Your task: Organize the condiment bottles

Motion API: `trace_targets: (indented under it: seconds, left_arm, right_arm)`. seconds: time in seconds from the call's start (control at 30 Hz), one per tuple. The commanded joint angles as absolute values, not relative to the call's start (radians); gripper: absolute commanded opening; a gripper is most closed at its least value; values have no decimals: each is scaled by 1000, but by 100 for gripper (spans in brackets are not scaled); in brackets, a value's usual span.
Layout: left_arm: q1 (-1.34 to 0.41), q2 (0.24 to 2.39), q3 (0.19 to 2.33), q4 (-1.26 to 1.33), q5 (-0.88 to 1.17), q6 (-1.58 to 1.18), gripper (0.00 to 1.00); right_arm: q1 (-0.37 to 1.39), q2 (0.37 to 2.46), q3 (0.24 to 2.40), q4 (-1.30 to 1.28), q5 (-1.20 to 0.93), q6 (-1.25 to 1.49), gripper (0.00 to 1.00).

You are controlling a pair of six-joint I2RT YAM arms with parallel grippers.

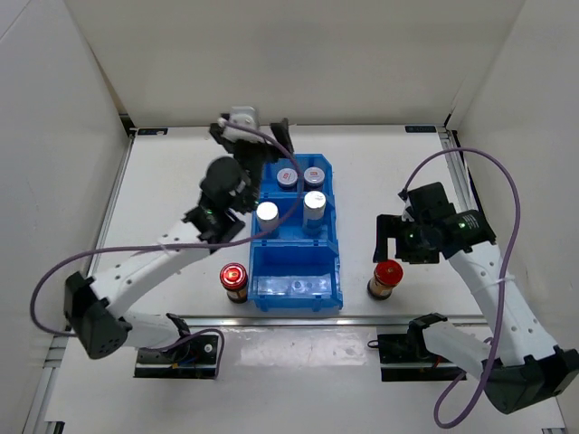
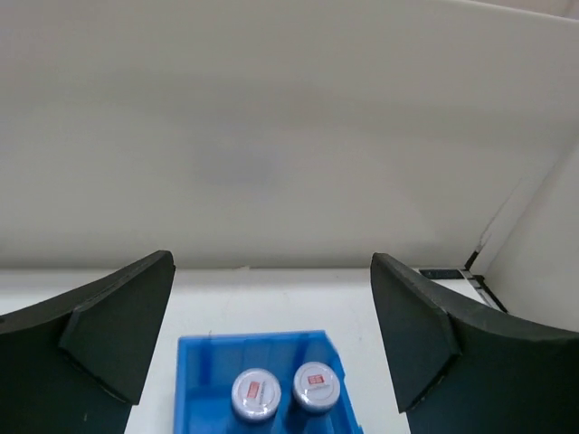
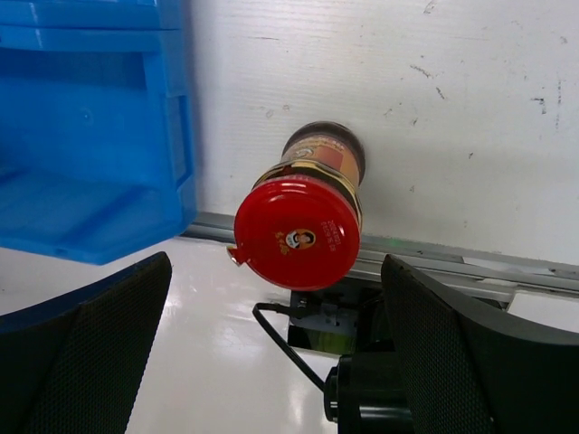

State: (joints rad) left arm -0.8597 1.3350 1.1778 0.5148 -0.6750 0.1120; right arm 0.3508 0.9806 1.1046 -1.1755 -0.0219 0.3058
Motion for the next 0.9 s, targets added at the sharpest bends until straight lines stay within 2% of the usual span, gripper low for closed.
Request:
trace_targets:
  seconds: [0.0, 0.03, 0.13, 0.17, 0.3, 0.47, 0.8, 0.87]
  left_arm:
    - [-781, 1217, 1311, -171, -707, -233, 100]
    - [-764, 1194, 1351, -348, -687, -274, 100]
    - [-724, 1077, 1351, -559, -663, -322, 100]
    - [-715, 1056, 1351, -602, -679, -331, 100]
    - [-706, 959, 1255, -756, -748, -363, 100]
    - [-687, 844, 1106, -807, -721, -437, 100]
    - [-687, 787, 1042, -911, -649, -521, 100]
    - [-687, 773, 1029, -922, -624, -531, 100]
  right_arm:
    - [365, 1031, 1121, -1169, -8, 310, 100]
    - [374, 1046, 1130, -1169, 35, 320, 100]
    - [408, 1103, 1141, -1192, 87, 356, 100]
    - [423, 1112, 1141, -1192, 156, 395, 100]
    - [494, 1149, 1115, -1181, 209, 463, 100]
    - [503, 1149, 1074, -1172, 219, 540, 100]
    - [522, 1074, 965, -1138, 135, 663, 100]
    - [522, 1074, 919, -1125, 112, 675, 96]
